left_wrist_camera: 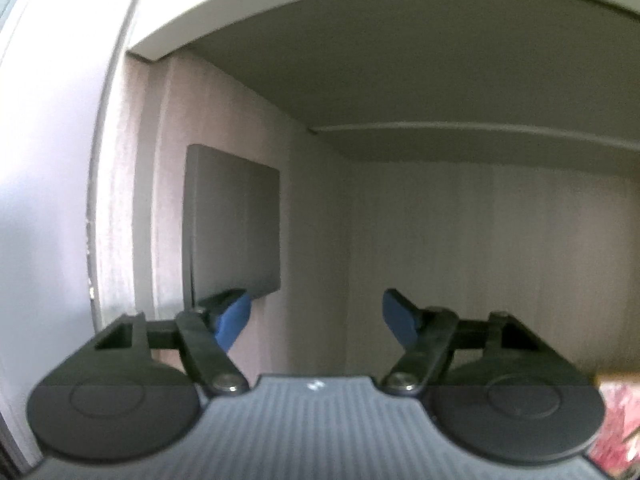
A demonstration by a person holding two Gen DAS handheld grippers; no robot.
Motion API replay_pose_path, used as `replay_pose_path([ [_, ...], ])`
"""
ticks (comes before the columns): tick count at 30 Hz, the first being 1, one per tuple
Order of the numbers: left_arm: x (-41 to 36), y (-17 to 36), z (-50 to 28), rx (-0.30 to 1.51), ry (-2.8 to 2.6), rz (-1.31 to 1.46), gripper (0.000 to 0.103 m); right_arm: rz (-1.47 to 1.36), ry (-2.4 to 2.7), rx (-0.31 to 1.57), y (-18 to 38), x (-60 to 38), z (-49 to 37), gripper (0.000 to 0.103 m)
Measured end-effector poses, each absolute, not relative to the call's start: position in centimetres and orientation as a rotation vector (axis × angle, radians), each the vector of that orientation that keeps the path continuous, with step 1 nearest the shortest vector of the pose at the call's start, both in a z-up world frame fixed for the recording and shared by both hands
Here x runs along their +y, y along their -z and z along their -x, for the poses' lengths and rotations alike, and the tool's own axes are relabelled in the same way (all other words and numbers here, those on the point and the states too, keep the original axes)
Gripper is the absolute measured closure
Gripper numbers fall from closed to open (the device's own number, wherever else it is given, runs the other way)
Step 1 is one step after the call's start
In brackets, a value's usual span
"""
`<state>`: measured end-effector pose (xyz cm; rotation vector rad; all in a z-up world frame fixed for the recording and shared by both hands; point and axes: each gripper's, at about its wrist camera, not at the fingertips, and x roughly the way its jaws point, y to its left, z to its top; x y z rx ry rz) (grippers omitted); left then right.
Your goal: Organize scattered shoes
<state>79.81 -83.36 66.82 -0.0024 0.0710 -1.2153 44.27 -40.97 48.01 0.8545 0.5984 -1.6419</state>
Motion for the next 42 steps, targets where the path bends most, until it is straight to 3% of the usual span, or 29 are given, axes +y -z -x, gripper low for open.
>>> replay_pose_path([
  [7,-83.4,-67.0,-78.6,0.088,1.162,0.044,0.047,-0.857,1.646,0.601,-48.1,-41.1,-44.3,0.015],
  [12,-81.7,-67.4,-80.1,0.126,1.135,0.059,0.078,-0.859,1.645,0.603,-48.2,-41.3,-44.3,0.015],
  [13,-80.9,-67.5,-80.5,0.135,1.125,0.059,0.092,-0.859,1.643,0.604,-48.2,-41.3,-44.3,0.015],
  [14,-80.7,-67.6,-80.8,0.143,1.117,0.059,0.098,-0.86,1.642,0.605,-48.2,-41.4,-44.3,0.015],
  [32,-79.9,-68.0,-80.4,0.145,1.112,0.095,0.099,-0.87,1.621,0.622,-47.9,-41.8,-44.3,0.015],
  [42,-80.9,-68.0,-78.9,0.127,1.11,0.065,0.09,-0.881,1.606,0.64,-47.3,-41.7,-44.3,0.015],
])
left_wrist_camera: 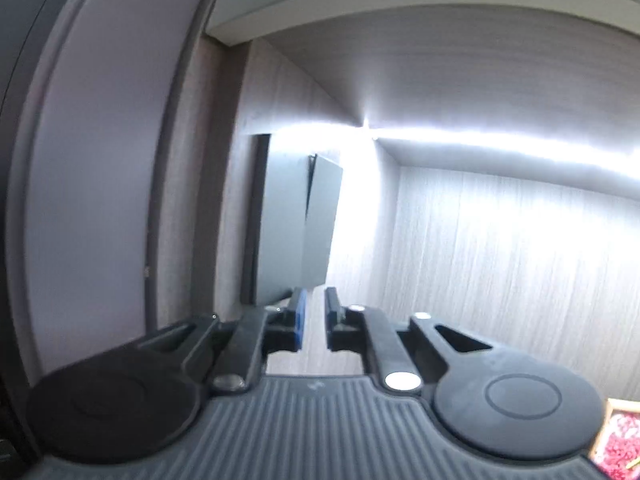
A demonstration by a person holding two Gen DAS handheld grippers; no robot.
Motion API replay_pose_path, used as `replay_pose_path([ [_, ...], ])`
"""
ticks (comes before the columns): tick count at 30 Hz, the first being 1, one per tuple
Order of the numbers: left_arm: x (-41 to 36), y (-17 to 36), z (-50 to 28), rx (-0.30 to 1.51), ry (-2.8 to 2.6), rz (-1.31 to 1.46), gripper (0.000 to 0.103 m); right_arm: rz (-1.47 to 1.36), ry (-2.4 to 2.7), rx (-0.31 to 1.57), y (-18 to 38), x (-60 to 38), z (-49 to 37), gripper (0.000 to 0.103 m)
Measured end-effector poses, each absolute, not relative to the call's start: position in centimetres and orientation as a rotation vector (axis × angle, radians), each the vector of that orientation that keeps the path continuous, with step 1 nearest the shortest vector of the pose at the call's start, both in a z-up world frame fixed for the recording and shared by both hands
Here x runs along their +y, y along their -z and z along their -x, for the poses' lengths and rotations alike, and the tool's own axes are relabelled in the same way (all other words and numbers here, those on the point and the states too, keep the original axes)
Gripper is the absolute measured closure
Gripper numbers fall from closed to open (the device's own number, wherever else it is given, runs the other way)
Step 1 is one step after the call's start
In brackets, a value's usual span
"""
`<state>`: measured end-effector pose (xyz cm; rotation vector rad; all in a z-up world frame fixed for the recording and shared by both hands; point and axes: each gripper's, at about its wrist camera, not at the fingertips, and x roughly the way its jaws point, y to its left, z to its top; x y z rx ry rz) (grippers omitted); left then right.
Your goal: Organize scattered shoes
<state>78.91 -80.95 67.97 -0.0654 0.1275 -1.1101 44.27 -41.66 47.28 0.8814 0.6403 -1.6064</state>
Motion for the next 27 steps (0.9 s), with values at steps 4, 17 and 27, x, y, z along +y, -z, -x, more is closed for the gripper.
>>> replay_pose_path([
  [4,-81.6,-69.4,-78.6,0.118,1.091,0.093,0.088,-0.886,1.6,0.648,-47.0,-41.6,-44.2,0.015],
  [17,-80.2,-72.8,-79.5,0.079,1.06,0.195,0.099,-0.901,1.636,0.648,-46.9,-41.1,-43.3,0.015],
  [27,-79.0,-73.1,-79.0,-0.011,1.033,0.161,0.099,-0.92,1.633,0.637,-46.5,-41.1,-43.0,0.015],
])
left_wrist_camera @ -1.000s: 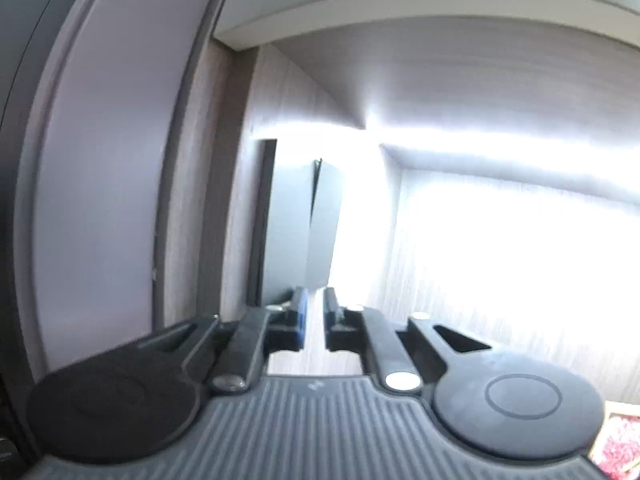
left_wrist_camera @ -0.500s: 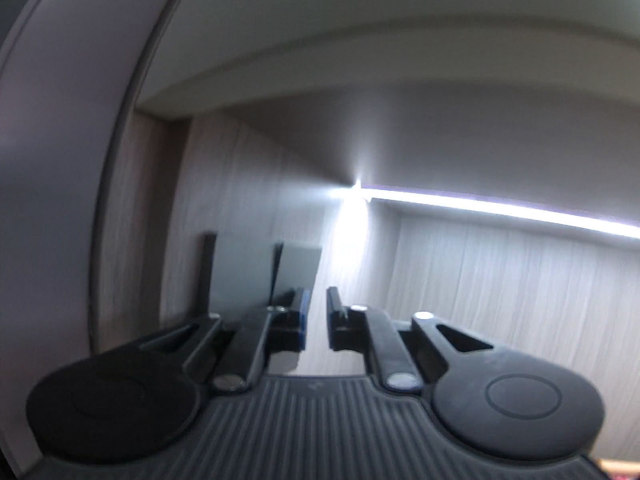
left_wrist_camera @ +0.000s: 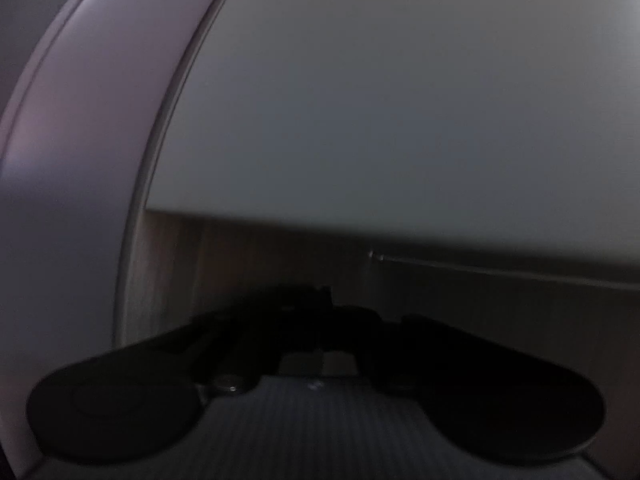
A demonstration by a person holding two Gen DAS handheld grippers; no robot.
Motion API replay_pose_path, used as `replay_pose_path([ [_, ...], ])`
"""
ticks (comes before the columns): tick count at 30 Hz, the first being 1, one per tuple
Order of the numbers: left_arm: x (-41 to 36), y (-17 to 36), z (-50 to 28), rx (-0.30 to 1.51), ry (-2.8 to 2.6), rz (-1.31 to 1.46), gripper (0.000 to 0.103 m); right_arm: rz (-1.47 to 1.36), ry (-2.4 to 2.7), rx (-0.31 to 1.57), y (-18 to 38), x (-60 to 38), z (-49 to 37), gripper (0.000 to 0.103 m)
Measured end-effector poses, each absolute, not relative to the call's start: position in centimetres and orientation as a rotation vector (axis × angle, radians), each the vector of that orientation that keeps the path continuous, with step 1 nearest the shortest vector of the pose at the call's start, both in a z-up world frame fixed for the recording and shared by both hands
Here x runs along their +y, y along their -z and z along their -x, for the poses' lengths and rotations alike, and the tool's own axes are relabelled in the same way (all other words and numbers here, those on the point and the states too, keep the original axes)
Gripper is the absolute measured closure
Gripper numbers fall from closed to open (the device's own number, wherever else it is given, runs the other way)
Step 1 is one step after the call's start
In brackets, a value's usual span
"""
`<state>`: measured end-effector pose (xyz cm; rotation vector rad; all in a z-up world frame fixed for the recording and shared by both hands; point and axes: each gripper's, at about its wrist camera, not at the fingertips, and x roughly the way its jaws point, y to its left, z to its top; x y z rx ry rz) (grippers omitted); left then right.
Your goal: Organize scattered shoes
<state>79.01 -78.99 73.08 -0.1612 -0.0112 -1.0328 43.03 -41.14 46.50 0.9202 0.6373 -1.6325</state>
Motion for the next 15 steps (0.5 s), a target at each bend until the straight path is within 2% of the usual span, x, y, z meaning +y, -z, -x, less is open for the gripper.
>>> replay_pose_path([
  [1,-78.5,-72.3,-78.5,-0.021,1.044,0.138,0.096,-0.926,1.629,0.636,-46.5,-41.2,-43.1,0.015],
  [7,-76.8,-67.1,-77.2,0.019,1.064,0.057,0.096,-0.904,1.572,0.659,-46.4,-42.1,-44.5,0.015],
  [11,-76.8,-65.6,-78.8,0.106,1.035,0.066,0.098,-0.892,1.554,0.678,-46.5,-42.4,-45.1,0.015],
  [15,-76.0,-65.0,-80.1,0.116,1.02,0.083,0.099,-0.891,1.559,0.677,-46.6,-42.4,-45.3,0.015],
])
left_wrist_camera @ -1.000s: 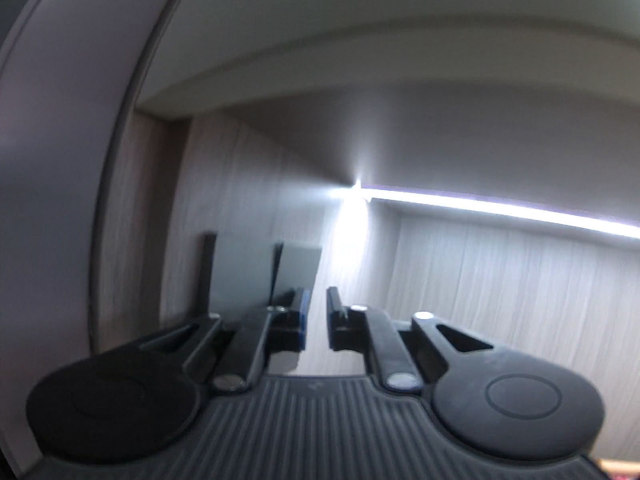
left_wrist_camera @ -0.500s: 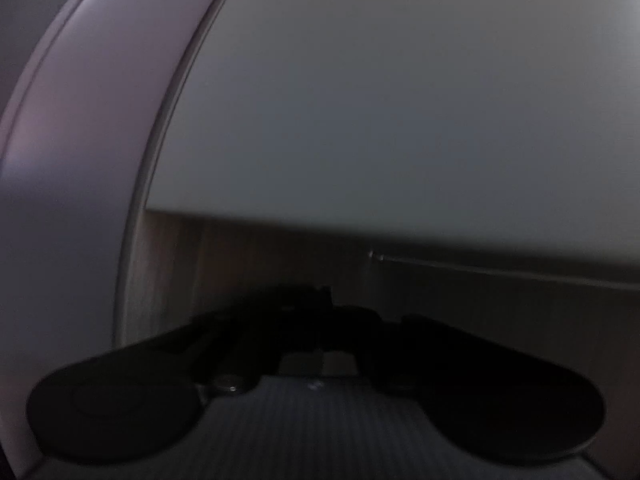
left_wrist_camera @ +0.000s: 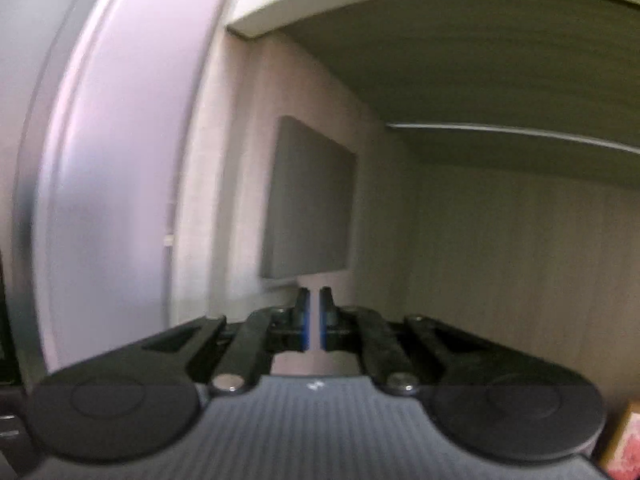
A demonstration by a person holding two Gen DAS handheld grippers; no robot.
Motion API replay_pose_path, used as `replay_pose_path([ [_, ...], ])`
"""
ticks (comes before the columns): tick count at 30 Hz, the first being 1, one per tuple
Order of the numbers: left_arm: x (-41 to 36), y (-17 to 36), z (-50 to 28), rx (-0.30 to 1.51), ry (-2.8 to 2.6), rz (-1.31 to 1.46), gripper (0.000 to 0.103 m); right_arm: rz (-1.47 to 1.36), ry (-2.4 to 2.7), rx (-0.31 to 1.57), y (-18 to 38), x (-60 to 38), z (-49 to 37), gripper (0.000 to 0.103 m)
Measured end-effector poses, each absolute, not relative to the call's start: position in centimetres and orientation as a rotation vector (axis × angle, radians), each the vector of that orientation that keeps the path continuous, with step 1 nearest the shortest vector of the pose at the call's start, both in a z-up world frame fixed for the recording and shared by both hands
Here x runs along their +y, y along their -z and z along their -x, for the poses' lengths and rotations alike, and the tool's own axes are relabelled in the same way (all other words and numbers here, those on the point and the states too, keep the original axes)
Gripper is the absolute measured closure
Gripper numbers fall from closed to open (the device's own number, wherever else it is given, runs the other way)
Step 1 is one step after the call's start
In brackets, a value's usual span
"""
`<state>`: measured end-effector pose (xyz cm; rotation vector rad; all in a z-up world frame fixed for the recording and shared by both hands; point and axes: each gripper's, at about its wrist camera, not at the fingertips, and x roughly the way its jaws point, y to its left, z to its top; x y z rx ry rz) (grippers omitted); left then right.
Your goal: Organize scattered shoes
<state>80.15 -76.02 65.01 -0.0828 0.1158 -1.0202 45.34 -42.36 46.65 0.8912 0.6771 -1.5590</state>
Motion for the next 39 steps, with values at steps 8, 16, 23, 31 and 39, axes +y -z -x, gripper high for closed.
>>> replay_pose_path([
  [8,-73.9,-64.7,-80.1,0.051,1.07,0.079,0.099,-0.889,1.568,0.675,-46.9,-42.4,-45.8,0.015],
  [16,-73.5,-65.6,-82.4,0.056,1.064,0.117,0.102,-0.887,1.577,0.672,-47.2,-42.4,-46.2,0.015],
  [23,-72.3,-65.8,-83.4,0.048,1.044,0.161,0.101,-0.889,1.601,0.663,-47.3,-41.7,-45.9,0.015],
  [31,-72.2,-65.5,-85.4,0.034,1.038,0.131,0.099,-0.89,1.628,0.652,-47.4,-41.0,-45.6,0.015],
  [39,-71.6,-65.3,-87.1,0.021,1.044,0.075,0.1,-0.893,1.657,0.64,-47.5,-40.3,-45.0,0.015],
])
